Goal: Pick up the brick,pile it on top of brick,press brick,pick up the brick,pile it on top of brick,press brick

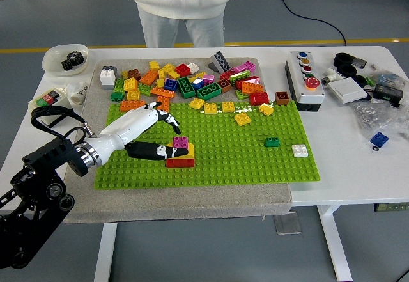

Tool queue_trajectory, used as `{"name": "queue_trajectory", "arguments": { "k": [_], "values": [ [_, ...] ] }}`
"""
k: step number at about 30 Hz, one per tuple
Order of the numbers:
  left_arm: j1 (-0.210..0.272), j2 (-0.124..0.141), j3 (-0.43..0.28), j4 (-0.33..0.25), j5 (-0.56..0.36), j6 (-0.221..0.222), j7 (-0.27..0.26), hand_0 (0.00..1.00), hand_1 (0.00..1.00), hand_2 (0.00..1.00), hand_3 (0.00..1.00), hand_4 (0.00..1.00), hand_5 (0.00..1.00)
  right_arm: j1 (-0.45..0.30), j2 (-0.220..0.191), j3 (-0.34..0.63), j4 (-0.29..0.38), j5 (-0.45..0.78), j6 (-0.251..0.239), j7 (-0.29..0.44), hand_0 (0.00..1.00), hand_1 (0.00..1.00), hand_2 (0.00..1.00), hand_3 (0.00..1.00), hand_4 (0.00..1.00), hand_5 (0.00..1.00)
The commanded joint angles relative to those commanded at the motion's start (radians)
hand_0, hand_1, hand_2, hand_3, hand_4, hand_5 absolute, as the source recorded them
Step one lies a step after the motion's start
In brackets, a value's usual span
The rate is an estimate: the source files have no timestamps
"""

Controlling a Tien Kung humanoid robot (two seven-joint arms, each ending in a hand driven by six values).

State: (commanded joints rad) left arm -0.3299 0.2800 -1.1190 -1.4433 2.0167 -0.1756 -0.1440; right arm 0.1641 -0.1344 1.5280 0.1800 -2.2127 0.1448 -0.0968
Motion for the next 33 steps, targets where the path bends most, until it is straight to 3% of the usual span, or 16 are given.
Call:
{"name": "queue_trajectory", "arguments": {
  "k": [33],
  "values": [
    [0.006, -0.013, 0.025, 0.019, -0.008, 0.006, 0.009, 0.998, 0.77, 0.788, 0.602, 0.998, 0.887, 0.003, -0.001, 0.002, 0.0, 0.002, -0.002, 0.001, 0.742, 0.648, 0.713, 0.599, 0.816, 0.381]
  ]
}}
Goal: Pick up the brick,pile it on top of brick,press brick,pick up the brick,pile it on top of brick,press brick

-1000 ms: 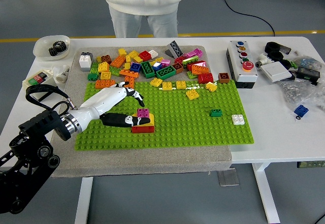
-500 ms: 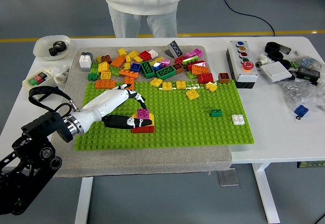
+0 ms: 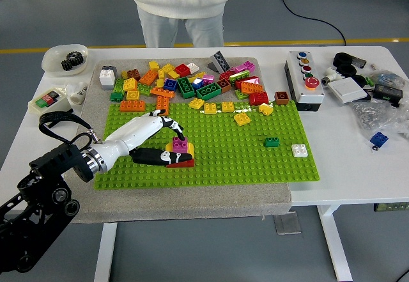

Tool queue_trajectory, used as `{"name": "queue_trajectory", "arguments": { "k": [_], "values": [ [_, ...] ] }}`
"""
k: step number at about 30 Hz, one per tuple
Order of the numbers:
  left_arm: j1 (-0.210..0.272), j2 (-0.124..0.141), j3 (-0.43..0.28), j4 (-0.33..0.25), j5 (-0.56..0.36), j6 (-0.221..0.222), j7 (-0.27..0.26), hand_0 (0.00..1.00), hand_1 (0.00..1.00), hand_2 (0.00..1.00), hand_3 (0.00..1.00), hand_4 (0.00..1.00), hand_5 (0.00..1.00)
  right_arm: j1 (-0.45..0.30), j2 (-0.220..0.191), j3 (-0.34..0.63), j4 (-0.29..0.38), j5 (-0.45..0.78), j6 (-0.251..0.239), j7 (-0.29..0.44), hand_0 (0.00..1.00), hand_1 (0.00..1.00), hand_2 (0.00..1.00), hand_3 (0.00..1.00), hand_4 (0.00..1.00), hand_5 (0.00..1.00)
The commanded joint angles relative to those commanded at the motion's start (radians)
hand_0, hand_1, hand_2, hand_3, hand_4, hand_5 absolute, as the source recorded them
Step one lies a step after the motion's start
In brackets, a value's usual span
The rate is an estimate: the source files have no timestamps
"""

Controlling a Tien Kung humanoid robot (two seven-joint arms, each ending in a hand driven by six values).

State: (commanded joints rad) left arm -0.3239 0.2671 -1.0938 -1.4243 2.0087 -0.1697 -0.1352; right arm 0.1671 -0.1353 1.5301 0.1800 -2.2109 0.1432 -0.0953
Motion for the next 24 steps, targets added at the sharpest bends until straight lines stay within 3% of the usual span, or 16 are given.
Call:
{"name": "queue_trajectory", "arguments": {
  "k": [24],
  "values": [
    [0.002, -0.001, 0.005, 0.023, 0.005, 0.003, 0.001, 0.998, 0.768, 0.787, 0.602, 0.998, 0.885, -0.002, 0.001, -0.002, 0.0, 0.004, 0.0, 0.001, 0.742, 0.648, 0.714, 0.599, 0.815, 0.382]
  ]
}}
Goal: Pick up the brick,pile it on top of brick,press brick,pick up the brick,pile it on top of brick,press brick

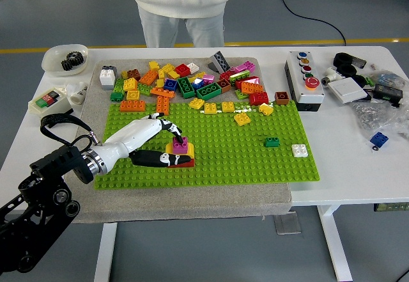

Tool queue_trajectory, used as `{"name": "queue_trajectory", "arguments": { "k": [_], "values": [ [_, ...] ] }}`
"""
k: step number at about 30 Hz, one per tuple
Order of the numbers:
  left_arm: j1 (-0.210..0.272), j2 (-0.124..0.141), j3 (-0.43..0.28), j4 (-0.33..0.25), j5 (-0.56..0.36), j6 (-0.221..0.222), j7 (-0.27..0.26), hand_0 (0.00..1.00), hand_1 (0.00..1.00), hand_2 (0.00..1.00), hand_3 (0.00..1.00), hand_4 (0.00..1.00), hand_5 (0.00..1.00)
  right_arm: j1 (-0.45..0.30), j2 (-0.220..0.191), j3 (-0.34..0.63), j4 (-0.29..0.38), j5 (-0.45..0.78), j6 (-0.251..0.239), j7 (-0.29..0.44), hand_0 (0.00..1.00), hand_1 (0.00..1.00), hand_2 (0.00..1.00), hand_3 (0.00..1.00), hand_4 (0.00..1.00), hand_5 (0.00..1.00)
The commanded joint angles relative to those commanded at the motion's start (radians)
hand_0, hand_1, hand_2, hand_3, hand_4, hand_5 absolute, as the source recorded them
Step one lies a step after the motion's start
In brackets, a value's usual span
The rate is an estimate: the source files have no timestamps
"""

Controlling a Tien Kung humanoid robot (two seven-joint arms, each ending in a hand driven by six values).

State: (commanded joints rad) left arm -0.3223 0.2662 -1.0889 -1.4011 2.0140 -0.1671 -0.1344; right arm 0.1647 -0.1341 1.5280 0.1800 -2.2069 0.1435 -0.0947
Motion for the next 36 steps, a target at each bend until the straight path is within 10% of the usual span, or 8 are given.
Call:
{"name": "queue_trajectory", "arguments": {
  "k": [36],
  "values": [
    [0.007, 0.004, 0.006, 0.031, 0.016, -0.014, 0.006, 0.998, 0.767, 0.779, 0.601, 0.998, 0.878, 0.0, 0.001, 0.0, 0.0, 0.0, 0.0, 0.0, 0.742, 0.648, 0.714, 0.598, 0.815, 0.382]
  ]
}}
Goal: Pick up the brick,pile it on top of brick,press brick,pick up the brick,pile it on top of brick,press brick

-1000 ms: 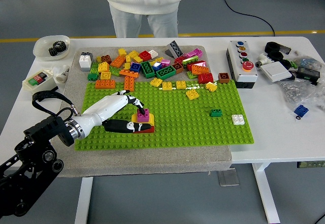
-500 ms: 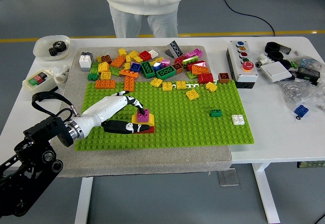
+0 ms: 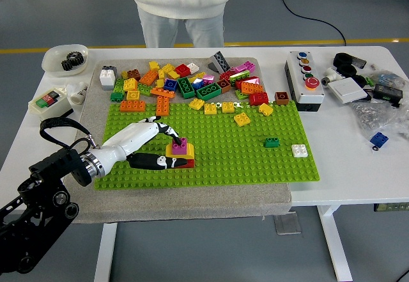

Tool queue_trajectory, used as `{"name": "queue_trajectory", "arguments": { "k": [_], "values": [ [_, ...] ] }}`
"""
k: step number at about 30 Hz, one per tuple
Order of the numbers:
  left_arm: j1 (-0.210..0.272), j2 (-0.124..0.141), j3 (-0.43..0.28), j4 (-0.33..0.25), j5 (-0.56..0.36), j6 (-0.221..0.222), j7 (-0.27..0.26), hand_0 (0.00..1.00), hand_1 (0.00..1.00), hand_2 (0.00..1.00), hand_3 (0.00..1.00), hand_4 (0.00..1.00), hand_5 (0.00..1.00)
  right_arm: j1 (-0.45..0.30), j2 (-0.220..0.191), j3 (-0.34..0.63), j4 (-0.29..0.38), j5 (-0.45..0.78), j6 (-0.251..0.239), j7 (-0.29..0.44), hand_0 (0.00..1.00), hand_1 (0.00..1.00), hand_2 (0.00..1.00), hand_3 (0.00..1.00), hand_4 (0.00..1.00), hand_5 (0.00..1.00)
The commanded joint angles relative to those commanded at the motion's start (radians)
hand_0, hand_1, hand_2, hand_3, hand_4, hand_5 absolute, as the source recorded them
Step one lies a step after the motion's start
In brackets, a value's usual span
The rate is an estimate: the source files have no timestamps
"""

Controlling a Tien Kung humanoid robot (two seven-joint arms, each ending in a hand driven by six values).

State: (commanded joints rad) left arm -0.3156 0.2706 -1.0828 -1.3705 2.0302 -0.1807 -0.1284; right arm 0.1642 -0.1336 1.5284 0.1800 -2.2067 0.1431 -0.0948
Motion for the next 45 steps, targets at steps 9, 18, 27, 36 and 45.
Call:
{"name": "queue_trajectory", "arguments": {
  "k": [9, 18, 27, 36, 45],
  "values": [
    [0.001, 0.002, -0.005, -0.01, -0.009, 0.0, 0.002, 0.998, 0.767, 0.777, 0.602, 0.998, 0.878, 0.0, 0.0, 0.001, 0.0, 0.001, 0.0, 0.0, 0.743, 0.648, 0.714, 0.599, 0.816, 0.382],
    [-0.003, 0.002, -0.039, -0.061, -0.082, 0.023, 0.001, 0.998, 0.756, 0.755, 0.599, 0.998, 0.87, 0.0, 0.001, 0.002, 0.0, 0.0, 0.0, 0.0, 0.743, 0.648, 0.714, 0.599, 0.816, 0.382],
    [-0.032, -0.009, -0.088, -0.091, -0.142, 0.048, 0.004, 0.998, 0.746, 0.739, 0.6, 0.998, 0.855, 0.0, 0.001, 0.006, 0.0, 0.002, -0.001, -0.001, 0.743, 0.648, 0.714, 0.599, 0.816, 0.382],
    [-0.08, -0.024, -0.168, -0.078, -0.107, 0.075, 0.012, 0.975, 0.715, 0.727, 0.652, 0.998, 0.811, 0.0, 0.0, 0.013, 0.0, -0.006, -0.003, -0.004, 0.743, 0.648, 0.713, 0.599, 0.816, 0.382],
    [-0.073, -0.034, -0.212, -0.079, -0.058, 0.088, 0.004, 0.969, 0.711, 0.725, 0.678, 0.998, 0.742, 0.003, 0.004, 0.016, 0.0, -0.017, -0.005, -0.006, 0.742, 0.648, 0.714, 0.598, 0.815, 0.382]
  ]
}}
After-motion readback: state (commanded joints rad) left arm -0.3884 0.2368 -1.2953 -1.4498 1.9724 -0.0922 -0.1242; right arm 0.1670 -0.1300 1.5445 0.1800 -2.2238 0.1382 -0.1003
